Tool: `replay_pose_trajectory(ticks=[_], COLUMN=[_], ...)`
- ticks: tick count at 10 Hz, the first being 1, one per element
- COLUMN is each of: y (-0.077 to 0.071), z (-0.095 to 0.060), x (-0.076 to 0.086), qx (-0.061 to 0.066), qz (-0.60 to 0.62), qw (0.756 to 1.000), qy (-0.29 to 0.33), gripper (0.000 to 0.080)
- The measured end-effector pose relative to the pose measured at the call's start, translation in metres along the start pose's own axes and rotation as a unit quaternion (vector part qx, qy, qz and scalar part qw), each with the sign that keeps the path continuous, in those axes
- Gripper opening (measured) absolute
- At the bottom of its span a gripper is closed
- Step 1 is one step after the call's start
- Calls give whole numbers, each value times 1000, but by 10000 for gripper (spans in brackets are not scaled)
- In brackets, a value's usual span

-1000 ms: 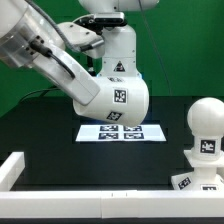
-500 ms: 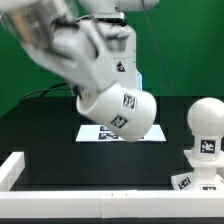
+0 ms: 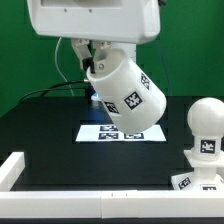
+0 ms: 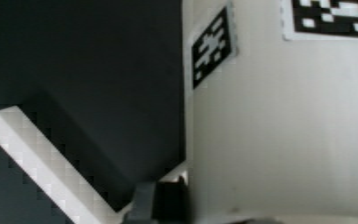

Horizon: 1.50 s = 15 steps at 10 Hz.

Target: Assemble lamp

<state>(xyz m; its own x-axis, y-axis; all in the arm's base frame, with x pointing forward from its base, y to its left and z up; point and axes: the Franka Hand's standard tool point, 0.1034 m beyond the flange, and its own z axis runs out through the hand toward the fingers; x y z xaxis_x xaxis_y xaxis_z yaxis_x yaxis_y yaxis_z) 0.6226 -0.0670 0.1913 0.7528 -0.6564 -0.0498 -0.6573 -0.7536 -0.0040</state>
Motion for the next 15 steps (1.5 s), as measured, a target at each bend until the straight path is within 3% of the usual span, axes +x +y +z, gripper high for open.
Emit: replay_pose_trajectory(ticks=[2,3,6,7,9,13,14,15], y=[-15,-24,-42,-48,-63,-66,-75,-86], z=[2,-3,-34,-37,-38,-35,-32,-27], x=[-5,-12,-23,-30,-49,-51,-60,-71], qx=[26,15,40,49,45,45,29,23], qz=[-12,-47,-85,-85,-91,-96,-112,-131], qw=[998,995,983,981,983,983,980,978], qy=[60,88,159,168,154,153,163,164], gripper=[45,45,45,45,45,45,45,45])
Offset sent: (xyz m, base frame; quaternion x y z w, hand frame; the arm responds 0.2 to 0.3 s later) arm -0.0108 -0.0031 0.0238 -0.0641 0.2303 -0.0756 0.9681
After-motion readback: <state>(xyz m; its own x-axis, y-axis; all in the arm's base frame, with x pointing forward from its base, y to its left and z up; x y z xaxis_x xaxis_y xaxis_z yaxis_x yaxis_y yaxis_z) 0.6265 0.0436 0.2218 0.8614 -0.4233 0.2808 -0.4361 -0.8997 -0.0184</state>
